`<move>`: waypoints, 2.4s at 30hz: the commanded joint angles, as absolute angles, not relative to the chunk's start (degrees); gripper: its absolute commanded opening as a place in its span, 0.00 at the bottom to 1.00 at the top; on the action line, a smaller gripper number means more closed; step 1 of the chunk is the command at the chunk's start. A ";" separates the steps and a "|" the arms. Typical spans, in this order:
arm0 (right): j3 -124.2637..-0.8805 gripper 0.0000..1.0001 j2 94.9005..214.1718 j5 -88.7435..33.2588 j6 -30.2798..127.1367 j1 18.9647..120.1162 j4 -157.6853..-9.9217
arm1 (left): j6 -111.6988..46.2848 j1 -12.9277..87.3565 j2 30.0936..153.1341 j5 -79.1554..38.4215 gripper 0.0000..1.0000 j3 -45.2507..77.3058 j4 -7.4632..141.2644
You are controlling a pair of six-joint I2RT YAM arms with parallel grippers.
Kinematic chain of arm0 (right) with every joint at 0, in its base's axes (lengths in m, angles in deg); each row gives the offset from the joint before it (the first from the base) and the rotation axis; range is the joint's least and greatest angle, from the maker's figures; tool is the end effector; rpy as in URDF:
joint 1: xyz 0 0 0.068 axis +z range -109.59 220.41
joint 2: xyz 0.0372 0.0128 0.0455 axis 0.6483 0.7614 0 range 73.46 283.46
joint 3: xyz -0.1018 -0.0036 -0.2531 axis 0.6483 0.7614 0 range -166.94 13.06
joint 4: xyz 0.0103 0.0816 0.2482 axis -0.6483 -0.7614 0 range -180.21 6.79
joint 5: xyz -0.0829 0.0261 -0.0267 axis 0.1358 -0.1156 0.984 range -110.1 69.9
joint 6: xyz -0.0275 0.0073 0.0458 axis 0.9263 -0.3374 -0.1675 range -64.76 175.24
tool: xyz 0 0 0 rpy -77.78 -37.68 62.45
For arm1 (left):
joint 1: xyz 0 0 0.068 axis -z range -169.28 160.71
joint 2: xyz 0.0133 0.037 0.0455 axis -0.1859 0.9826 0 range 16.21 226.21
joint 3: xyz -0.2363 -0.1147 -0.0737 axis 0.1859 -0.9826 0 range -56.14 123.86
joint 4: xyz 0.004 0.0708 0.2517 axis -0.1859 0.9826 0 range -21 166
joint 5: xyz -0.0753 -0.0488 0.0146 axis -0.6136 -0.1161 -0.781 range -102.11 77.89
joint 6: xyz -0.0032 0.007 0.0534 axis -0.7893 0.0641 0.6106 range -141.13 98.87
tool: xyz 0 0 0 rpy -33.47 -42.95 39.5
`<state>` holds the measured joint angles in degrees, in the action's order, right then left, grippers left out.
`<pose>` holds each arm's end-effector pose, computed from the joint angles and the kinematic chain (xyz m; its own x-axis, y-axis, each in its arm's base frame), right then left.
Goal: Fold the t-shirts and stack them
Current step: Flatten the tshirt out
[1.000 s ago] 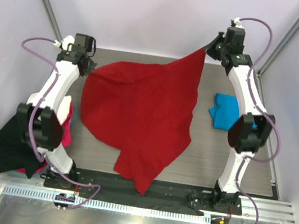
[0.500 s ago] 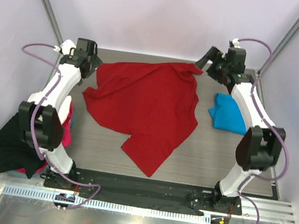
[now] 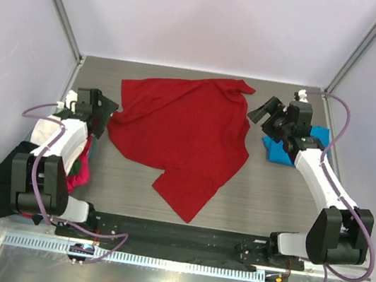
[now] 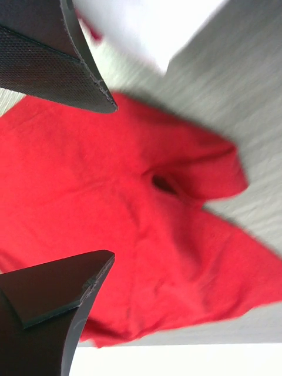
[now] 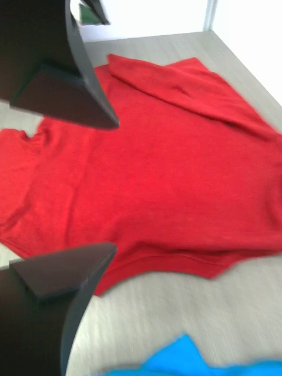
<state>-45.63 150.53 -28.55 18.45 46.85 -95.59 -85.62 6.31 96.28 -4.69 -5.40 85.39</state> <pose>0.3038 0.0396 0.2947 -0.5486 0.5344 -0.6431 0.1152 0.8101 0.5749 0.2925 0.0271 0.2276 -0.1575 -0.9097 -0.3841 -0.7156 0.3732 -0.5904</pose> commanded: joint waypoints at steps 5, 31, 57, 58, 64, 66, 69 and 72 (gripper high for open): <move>-41.61 0.78 150.45 -27.42 18.50 52.16 -100.58 | -83.01 6.58 92.24 -9.21 1.00 -3.93 83.76; -38.44 0.49 162.48 -8.06 14.02 60.72 -101.67 | -80.63 9.21 86.43 -9.21 1.00 -13.34 77.70; -50.06 0.59 166.12 -14.74 19.56 48.58 -105.09 | -77.82 14.14 82.03 -7.36 0.99 -15.27 80.43; -47.17 0.60 164.44 -14.57 19.73 48.85 -105.09 | -77.73 14.14 82.21 -7.10 1.00 -15.27 80.95; -36.79 0.59 151.96 -13.08 19.65 56.48 -110.18 | -77.64 14.23 83.09 -6.39 0.99 -15.45 81.05; -35.11 0.59 148.61 -10.45 17.29 62.00 -113.96 | -77.47 14.40 83.18 -6.39 0.99 -15.45 81.05; -29.94 0.59 144.66 -9.38 13.51 67.11 -117.22 | -77.11 14.67 83.09 -6.31 0.99 -15.62 80.96; -25.89 0.58 140.00 -8.76 9.73 69.67 -120.03 | -76.24 14.76 83.18 -6.30 0.99 -15.54 80.78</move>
